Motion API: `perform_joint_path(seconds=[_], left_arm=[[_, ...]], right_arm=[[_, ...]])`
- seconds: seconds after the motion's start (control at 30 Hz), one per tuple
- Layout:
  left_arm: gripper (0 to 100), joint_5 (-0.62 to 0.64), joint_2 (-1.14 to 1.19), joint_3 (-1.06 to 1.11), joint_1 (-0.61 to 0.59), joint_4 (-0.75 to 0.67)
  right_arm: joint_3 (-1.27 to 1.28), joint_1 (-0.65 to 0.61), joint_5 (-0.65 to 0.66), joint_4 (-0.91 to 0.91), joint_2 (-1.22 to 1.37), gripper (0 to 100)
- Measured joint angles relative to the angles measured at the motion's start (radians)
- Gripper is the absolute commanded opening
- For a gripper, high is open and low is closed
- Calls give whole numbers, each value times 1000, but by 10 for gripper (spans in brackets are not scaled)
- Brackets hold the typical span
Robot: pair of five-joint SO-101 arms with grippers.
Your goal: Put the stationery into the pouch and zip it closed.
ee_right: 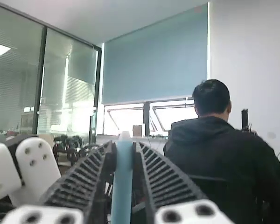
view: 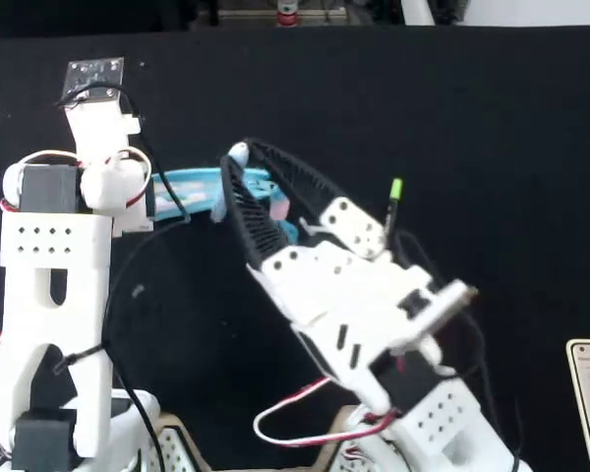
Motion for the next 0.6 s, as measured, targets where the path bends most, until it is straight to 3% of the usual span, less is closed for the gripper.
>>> perform_joint_path(seconds=[0.33,0.6], left_arm=[[30,0,0,0,0,0],[30,0,0,0,0,0]], right_arm=[[12,3,0,0,123,11],[-144,3,0,0,107,11]])
